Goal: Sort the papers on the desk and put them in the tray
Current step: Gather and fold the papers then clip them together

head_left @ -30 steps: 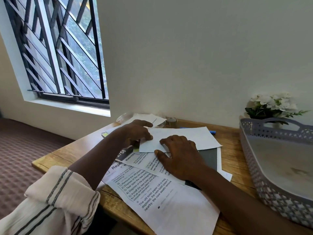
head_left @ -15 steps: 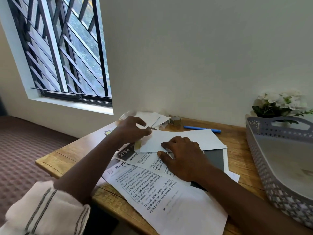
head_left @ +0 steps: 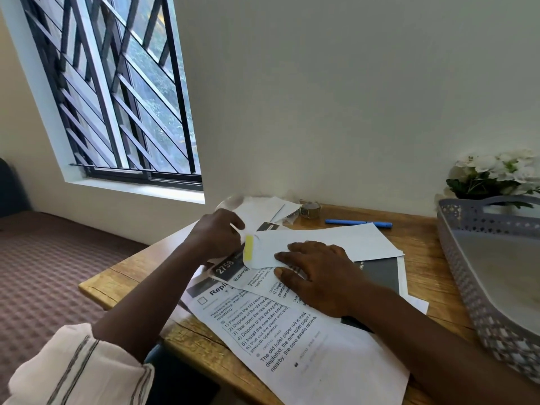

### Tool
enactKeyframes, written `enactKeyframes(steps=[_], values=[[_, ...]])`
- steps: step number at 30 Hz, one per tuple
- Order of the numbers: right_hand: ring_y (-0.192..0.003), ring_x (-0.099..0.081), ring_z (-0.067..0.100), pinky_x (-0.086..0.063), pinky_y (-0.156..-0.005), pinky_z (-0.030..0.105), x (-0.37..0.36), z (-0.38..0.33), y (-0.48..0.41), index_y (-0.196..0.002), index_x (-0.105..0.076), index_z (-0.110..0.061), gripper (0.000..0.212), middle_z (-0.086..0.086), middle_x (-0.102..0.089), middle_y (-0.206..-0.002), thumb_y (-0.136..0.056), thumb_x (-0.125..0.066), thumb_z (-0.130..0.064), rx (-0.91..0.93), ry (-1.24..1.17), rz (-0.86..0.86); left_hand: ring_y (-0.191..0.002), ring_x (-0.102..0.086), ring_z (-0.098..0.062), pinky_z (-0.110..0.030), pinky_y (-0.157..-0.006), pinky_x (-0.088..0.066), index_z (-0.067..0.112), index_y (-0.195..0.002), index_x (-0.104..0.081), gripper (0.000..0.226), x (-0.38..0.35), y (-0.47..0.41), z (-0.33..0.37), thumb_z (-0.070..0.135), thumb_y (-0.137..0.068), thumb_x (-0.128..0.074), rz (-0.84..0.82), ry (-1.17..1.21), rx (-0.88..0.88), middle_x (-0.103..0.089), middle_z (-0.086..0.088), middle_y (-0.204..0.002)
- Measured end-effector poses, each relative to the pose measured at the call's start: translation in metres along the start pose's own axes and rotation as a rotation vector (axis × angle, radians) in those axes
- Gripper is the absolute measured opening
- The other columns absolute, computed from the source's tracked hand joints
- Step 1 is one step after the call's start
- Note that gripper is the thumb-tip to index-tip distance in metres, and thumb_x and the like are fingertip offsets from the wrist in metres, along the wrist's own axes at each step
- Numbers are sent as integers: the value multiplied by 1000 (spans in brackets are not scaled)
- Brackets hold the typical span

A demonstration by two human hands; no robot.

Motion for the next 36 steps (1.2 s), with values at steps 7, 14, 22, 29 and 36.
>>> enactKeyframes(steps=[7,14,22,29,36], values=[[-153,-18,15,-13,-124,47,-1,1,-2,-156,-30,-42,64,-9,-25,-167,-98,-24,-70,-3,20,-9,-90,-69,-12,-33,-83,-56,30,-111,-69,43,1,5,3,38,-75,-90,29,-20,-66,-73,8,-92],[-153,-19,17,-13,-124,48,-1,1,-1,-156,-29,-41,65,-7,-25,-167,-98,-24,-70,-11,28,-16,-92,-70,-11,-36,-85,-59,36,-96,-78,12,-9,12,4,45,-87,-77,-39,101,-84,-76,10,-99],[-153,-19,18,-14,-124,49,-1,1,-1,-156,-28,-40,65,-5,-25,-167,-98,-26,-70,-8,18,-17,-68,-68,-17,-25,-61,-49,12,-88,-78,33,-9,15,21,45,-89,-75,-144,389,124,-78,-5,-81],[-147,-32,22,-23,-119,49,8,0,5,-152,-42,-33,62,0,-36,-160,-97,-38,-62,-28,4,393,-85,-73,-20,-32,-77,-58,25,-106,-72,29,-9,13,31,16,-82,-85,-77,497,1,-77,-6,-93],[-152,-27,30,-18,-118,62,45,-6,24,-152,-45,-20,63,10,-38,-160,-94,-54,-41,3,176,1005,-86,-76,-35,-51,-81,-63,16,-87,-80,16,26,16,14,11,-75,-88,162,501,-293,-80,-4,-85]])
Point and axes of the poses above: each hand's wrist, its own y-axis away from the middle knuckle, its own x-axis out of the back of the hand, z = x × y, the point moved 3 cm from there along -y, towards the middle knuckle
